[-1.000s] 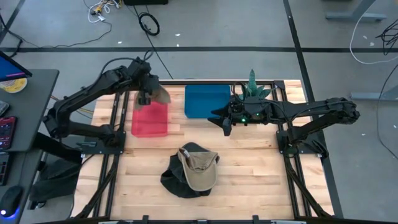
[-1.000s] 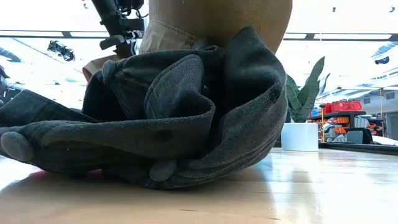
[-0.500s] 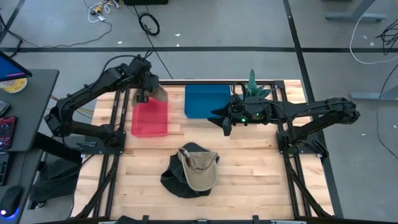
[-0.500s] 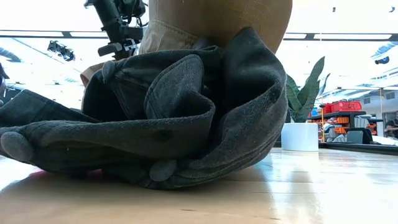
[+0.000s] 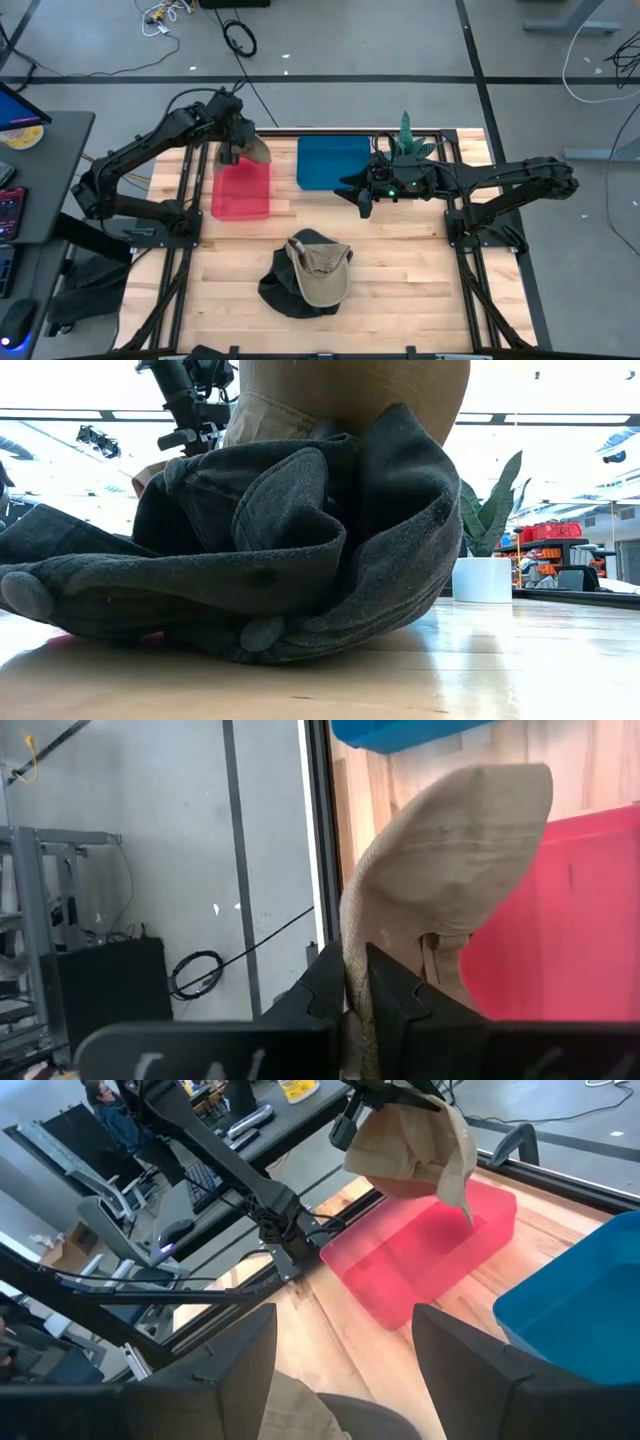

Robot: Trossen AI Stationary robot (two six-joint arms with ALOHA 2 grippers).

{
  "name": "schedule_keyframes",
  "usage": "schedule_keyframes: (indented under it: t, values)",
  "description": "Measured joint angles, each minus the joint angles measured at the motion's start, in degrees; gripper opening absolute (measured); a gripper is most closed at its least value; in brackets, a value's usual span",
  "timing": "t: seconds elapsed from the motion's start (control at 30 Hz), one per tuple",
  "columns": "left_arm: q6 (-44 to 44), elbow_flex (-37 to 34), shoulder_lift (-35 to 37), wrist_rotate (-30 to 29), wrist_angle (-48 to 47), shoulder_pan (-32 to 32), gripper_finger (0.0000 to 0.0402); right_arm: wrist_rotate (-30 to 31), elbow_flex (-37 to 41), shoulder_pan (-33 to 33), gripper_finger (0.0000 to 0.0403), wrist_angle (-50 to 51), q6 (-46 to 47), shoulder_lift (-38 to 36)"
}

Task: Pick & Place hat
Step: Put the top brown cap into the blue bin

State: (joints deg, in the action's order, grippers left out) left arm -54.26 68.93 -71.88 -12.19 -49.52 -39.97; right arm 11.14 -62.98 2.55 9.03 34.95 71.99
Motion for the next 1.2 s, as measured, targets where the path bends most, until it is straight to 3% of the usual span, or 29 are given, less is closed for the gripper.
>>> schedule_keyframes:
  t: [0.33,0.5,0.73,1.2]
  values:
    - [3.00,-0.04,-4.92,-1.61,-3.55,1.63,0.0021,0.00,0.02,0.00,0.0235,0.23,0.07,0.00]
    - [4.39,-0.04,-5.03,-1.96,-5.12,3.36,0.0021,0.00,0.02,0.00,0.0235,1.07,0.07,0.00]
    - [10.27,-0.04,-5.03,-1.97,-14.36,6.00,0.0025,-0.02,0.02,0.02,0.0235,2.43,-0.01,0.00]
    - [20.43,-0.04,-5.01,-3.91,-17.99,13.72,0.0022,-0.04,0.01,0.00,0.0235,2.49,-1.15,0.00]
